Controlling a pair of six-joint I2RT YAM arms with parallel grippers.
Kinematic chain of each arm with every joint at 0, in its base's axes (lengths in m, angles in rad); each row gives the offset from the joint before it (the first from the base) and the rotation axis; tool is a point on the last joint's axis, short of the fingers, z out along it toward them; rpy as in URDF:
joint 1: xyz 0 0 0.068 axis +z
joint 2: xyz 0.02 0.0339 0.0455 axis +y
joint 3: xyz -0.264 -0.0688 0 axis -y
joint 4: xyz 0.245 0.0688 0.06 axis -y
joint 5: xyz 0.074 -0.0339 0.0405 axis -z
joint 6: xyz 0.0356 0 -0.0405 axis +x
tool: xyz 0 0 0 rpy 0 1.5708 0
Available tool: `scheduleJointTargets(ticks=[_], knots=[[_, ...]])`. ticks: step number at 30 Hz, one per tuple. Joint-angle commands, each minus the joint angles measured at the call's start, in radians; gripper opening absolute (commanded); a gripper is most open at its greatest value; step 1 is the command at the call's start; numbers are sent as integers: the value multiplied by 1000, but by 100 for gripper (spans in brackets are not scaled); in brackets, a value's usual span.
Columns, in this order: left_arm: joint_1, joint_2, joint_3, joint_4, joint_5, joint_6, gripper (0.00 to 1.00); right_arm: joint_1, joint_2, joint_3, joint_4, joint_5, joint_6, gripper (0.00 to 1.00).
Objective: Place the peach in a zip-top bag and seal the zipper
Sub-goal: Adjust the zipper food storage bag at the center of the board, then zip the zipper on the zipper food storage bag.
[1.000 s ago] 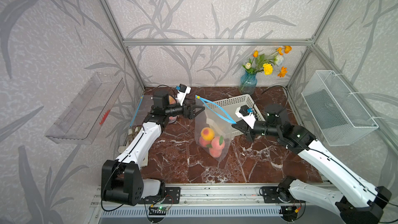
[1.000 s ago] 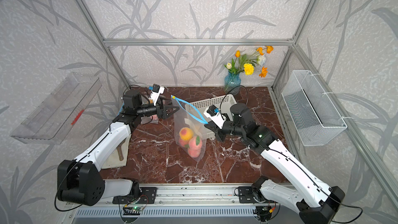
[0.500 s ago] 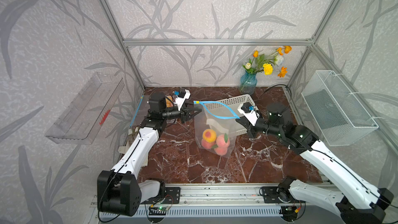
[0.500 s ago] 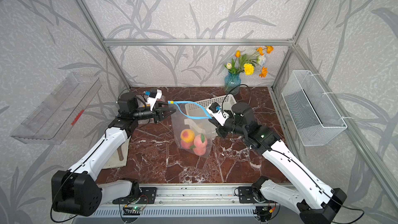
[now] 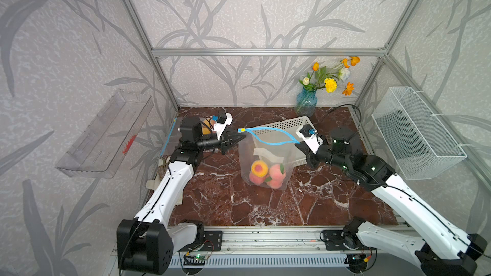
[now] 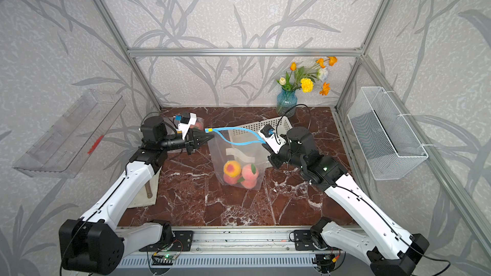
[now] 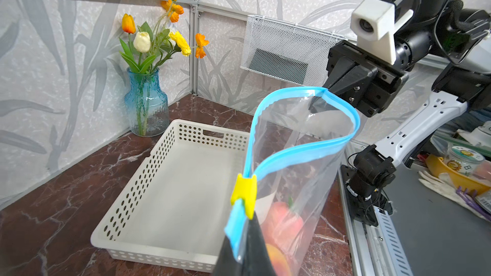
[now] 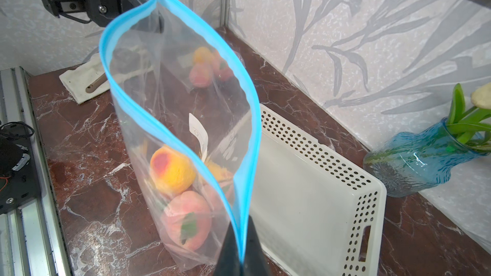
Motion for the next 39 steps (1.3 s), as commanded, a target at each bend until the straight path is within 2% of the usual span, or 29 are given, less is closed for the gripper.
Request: scheduleJointTargets(ticks=[1, 2, 4, 7, 12, 20, 24, 30, 39], knots=[[5, -25, 5, -7, 24, 13, 0, -4, -14, 31, -8, -19, 39, 44], [6, -27, 10, -21, 26, 20, 0, -4, -11, 48, -13, -28, 47, 53], [3, -35, 15, -39, 25, 25, 0, -2, -3, 76, -19, -57, 54, 63], [-1, -46, 17, -45, 27, 35, 0, 10, 37, 130, -7, -79, 56, 70], [-11, -78, 19, -68, -3, 57, 0, 82, 171, 260, 6, -83, 17, 73], [-35, -109, 23, -70, -41, 54, 0, 169, 405, 489, 30, -267, -2, 72], [-42, -115, 21, -79, -44, 57, 0, 189, 488, 552, 30, -315, -18, 69], [-51, -111, 20, -89, -47, 58, 0, 193, 561, 594, 45, -355, -20, 57], [-57, -124, 18, -112, -38, 76, 0, 194, 603, 627, 36, -347, -55, 38]])
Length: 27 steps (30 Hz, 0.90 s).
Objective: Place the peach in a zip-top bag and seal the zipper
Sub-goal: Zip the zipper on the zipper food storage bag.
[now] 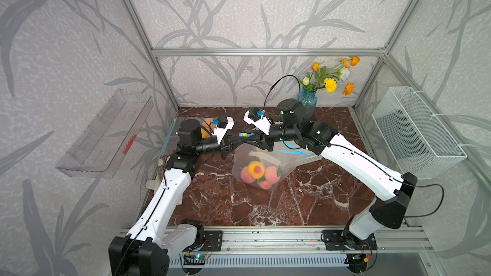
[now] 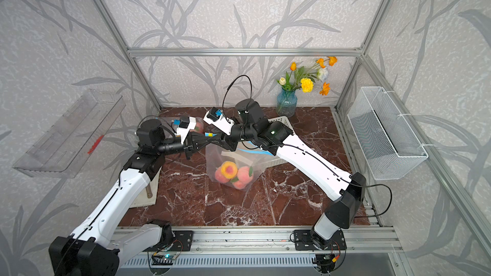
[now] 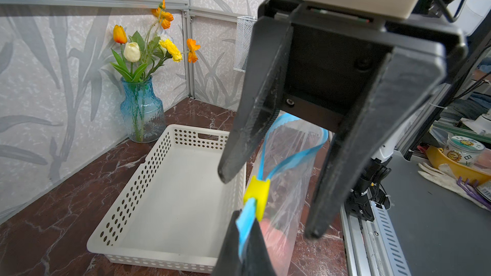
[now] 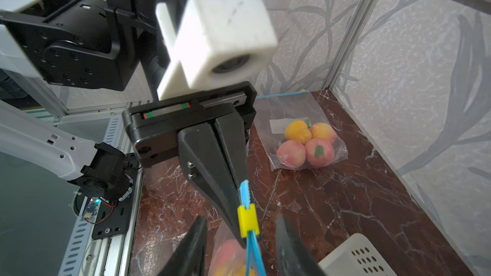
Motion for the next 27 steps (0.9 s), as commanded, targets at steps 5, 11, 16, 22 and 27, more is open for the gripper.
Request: scheduleJointTargets(ticks=[5, 11, 16, 22, 27], knots=[[-6, -21, 21, -16, 11, 27, 0, 3, 4, 39, 3, -46, -43, 24], [-6, -24, 23, -19, 52, 23, 0, 4, -12, 28, 12, -64, -67, 2], [-6, -37, 21, -24, 55, 30, 0, 3, -17, 17, 18, -46, -68, 3], [-6, -37, 23, -28, 55, 33, 0, 4, -9, 21, 15, -25, -62, 30], [-6, -36, 27, -34, 56, 28, 0, 4, -13, 10, 11, -20, -74, 25]])
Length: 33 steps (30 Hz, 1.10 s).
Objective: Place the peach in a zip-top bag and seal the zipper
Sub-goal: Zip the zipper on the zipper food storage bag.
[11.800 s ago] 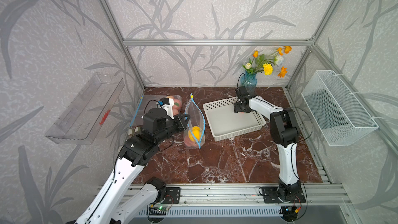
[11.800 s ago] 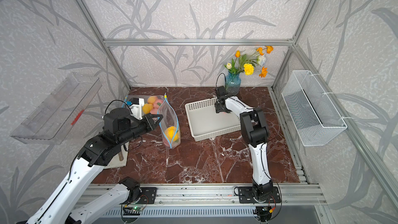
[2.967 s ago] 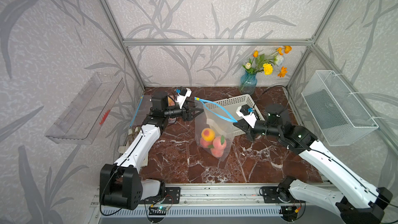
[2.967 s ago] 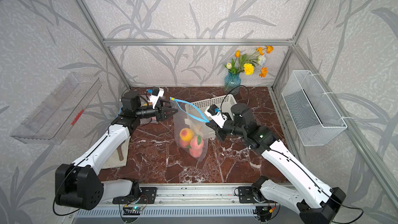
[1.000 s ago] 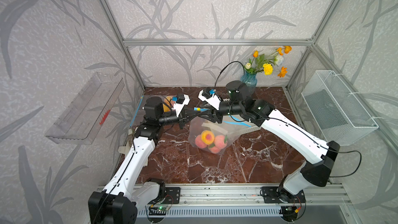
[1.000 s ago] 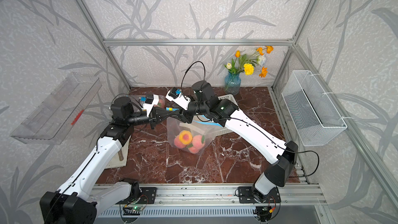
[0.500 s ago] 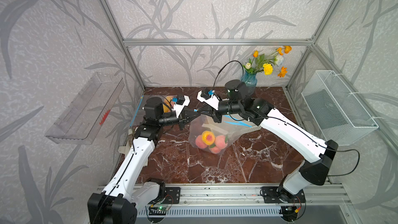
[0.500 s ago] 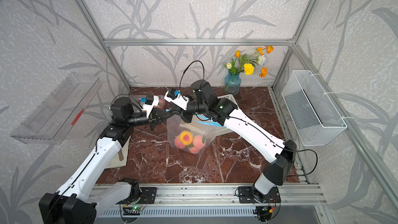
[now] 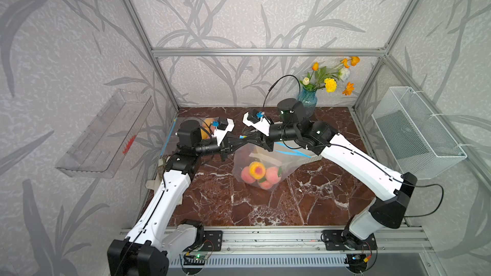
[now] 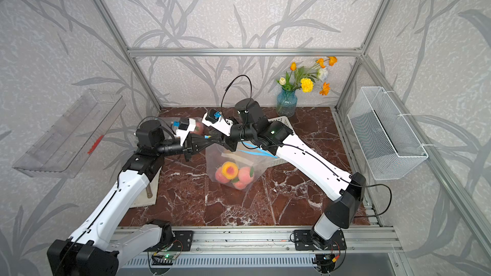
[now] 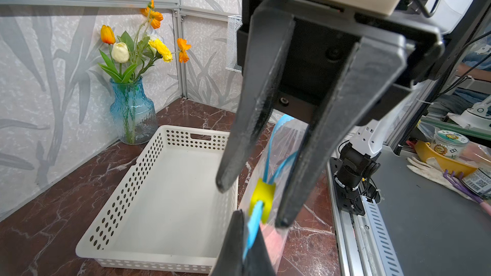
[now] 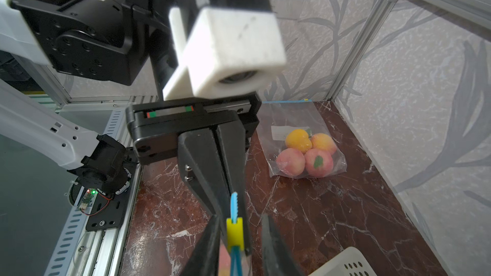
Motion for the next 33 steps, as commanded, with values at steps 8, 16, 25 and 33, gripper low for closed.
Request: scheduleJointTargets(ticks=[8, 16, 25, 33], knots=[[-3, -22, 28, -4, 18, 8, 0, 3, -16, -5, 10, 9, -18, 2], [-3, -39, 21, 31, -44, -87, 31, 4, -38, -28, 48, 17, -6, 0], [-4, -77, -6, 65, -67, -62, 0, 2, -53, -46, 37, 11, -17, 0], [-3, -110, -44, 83, -179, -66, 0, -26, -136, -126, 27, 74, -36, 0]])
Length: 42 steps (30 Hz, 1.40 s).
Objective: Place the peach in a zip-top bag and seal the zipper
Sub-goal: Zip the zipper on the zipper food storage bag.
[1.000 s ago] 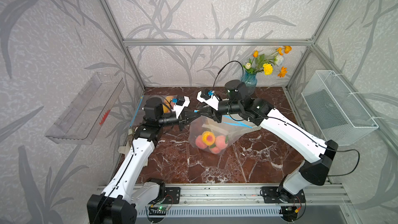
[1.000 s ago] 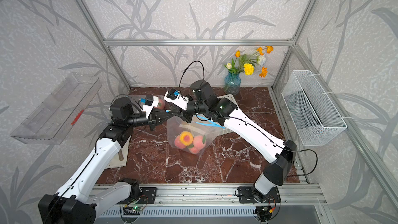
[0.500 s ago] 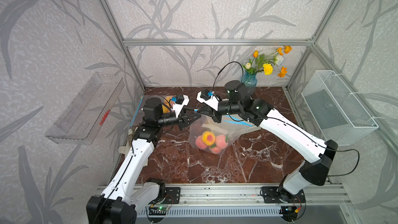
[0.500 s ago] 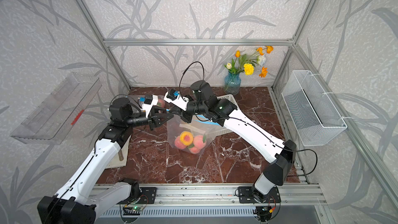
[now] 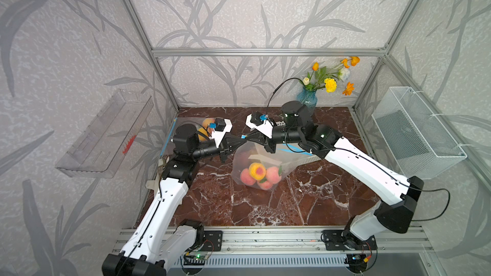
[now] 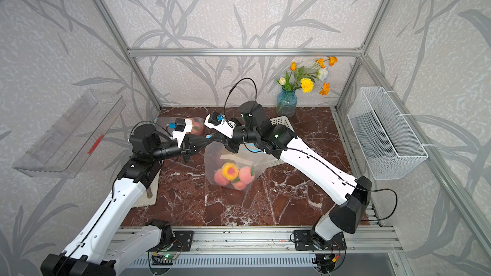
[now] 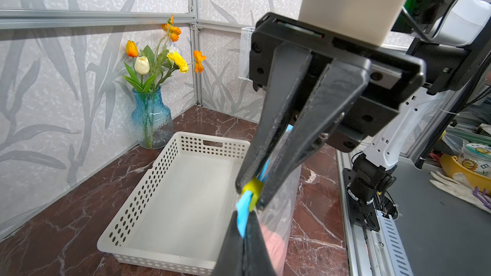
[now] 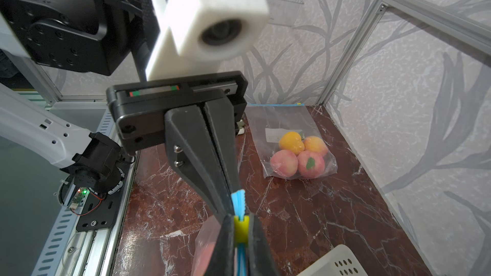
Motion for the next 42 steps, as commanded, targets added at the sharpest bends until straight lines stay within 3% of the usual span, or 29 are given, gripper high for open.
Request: scheduleJointTargets(ticks=[1, 18, 37, 42], knots=[[7, -20, -14, 47, -70, -4, 0, -30, -74, -41, -24, 45, -12, 0], [6, -51, -12, 48, -456, -113, 0, -103, -335, -260, -68, 205, -14, 0], [7, -123, -11, 46, -708, -152, 0, -107, -491, -407, -51, 333, 54, 0], [7, -141, -22, 52, -750, -165, 0, -107, -502, -431, -40, 317, 81, 0]])
